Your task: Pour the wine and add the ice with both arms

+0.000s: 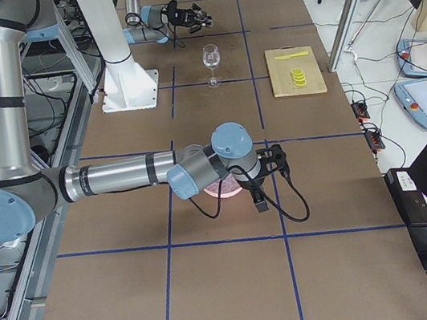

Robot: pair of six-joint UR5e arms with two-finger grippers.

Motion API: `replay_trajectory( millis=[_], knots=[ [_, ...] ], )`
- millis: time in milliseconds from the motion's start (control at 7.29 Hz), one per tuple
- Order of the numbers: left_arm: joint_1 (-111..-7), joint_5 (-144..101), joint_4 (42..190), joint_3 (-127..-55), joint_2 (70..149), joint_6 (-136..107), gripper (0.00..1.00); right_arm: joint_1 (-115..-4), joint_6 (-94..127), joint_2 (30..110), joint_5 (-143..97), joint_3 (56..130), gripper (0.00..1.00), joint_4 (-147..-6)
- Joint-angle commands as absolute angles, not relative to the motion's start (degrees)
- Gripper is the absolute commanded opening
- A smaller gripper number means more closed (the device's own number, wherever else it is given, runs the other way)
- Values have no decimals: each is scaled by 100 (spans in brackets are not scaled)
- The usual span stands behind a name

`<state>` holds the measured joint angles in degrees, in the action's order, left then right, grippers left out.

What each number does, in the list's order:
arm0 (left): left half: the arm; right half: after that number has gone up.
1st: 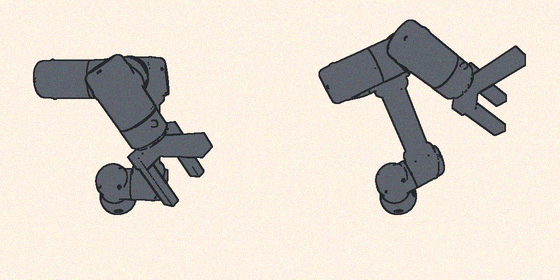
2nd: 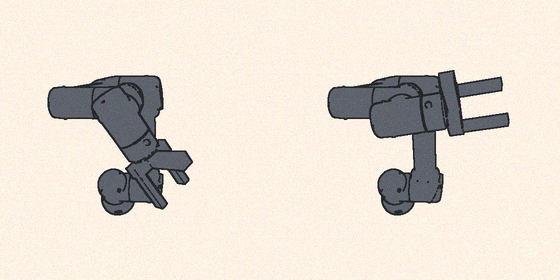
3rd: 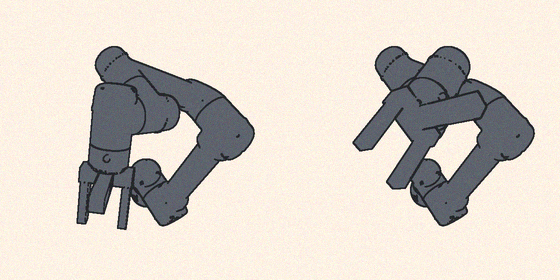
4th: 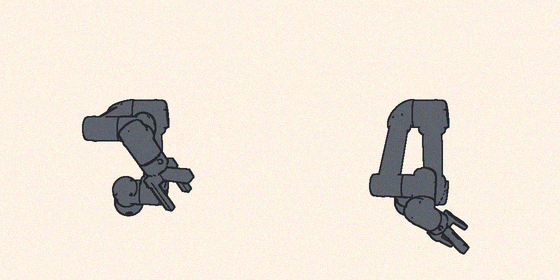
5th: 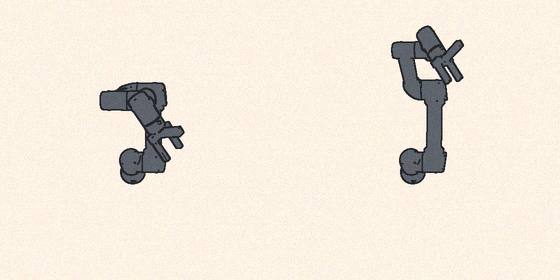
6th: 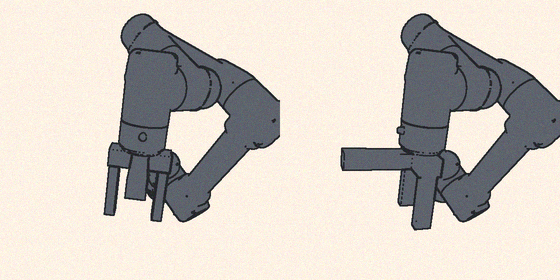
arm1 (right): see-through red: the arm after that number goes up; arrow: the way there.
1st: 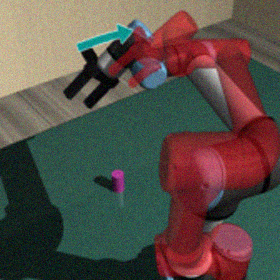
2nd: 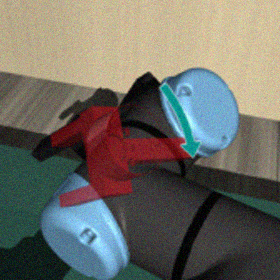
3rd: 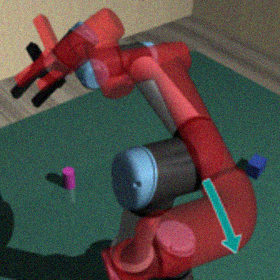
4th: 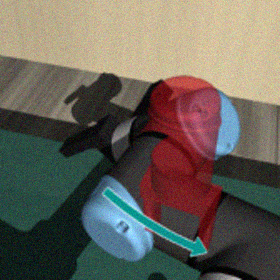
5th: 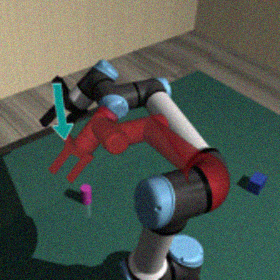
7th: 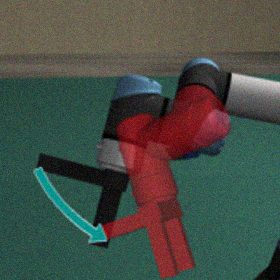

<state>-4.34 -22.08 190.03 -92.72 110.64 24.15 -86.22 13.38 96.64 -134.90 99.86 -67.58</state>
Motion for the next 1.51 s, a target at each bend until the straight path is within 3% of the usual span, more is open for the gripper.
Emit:
replay_trajectory(
  millis=[0, 412, 1373],
  knots=[
    [-439, -2468, 19763, -9307, 10349, 2294, 0, -8622, 1336, 9668, -13491, 9984, 100, -6750],
    [-431, -2470, 20678, -9299, 9345, 2163, 0, -8622, 1327, 9677, -13491, 9984, 100, -6750],
    [-701, -4627, 20262, -9369, 8201, -2260, 0, -8622, 1327, 9677, -13491, 9993, 100, -6741]
  ],
)
